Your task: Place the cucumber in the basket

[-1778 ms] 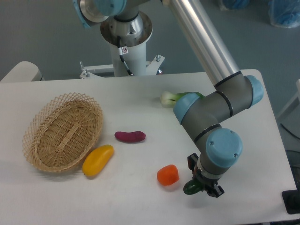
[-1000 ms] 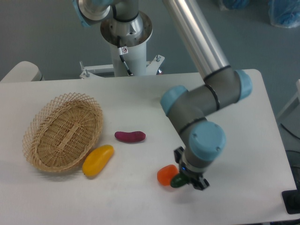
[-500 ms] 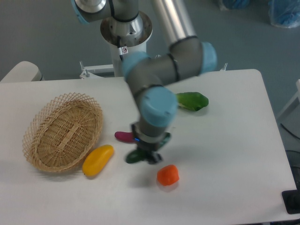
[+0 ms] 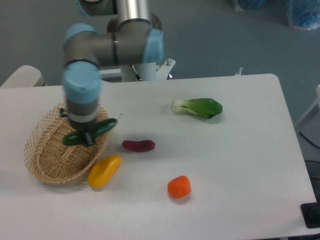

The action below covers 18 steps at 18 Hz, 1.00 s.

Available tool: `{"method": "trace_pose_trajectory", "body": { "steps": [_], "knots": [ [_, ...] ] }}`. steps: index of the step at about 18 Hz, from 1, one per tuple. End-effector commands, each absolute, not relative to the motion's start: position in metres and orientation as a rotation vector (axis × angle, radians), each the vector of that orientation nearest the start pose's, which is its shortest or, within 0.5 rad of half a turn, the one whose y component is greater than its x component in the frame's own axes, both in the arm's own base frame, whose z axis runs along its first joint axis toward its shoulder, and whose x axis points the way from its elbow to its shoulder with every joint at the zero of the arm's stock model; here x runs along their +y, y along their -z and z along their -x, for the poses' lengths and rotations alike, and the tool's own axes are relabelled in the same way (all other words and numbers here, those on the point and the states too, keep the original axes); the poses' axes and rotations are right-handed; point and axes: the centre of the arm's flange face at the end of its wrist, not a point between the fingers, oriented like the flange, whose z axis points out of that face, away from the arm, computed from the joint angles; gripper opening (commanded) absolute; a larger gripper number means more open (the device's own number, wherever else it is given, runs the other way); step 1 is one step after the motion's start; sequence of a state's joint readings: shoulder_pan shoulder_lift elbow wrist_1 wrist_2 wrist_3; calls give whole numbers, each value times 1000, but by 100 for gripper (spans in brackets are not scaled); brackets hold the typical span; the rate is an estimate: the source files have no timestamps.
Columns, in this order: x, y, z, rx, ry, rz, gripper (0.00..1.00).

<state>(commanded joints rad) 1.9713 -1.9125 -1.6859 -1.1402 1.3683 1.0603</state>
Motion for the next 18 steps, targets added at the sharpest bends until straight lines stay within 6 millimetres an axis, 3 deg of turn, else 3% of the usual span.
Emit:
{"method": "trace_pose_trajectory", "body": {
  "steps": [2,8,11,14,16,18],
  "knots": [
    [611,-269,78,946,276,2886,27],
    [619,-255,78,850,267,2912,36],
    [623,-247,72,843,254,2920,53],
    [623,-244,70,856,234,2933,84],
    [623,-248,71,858,216,2935,99],
    [623,-250,73,860,190,2948,100]
  ]
}}
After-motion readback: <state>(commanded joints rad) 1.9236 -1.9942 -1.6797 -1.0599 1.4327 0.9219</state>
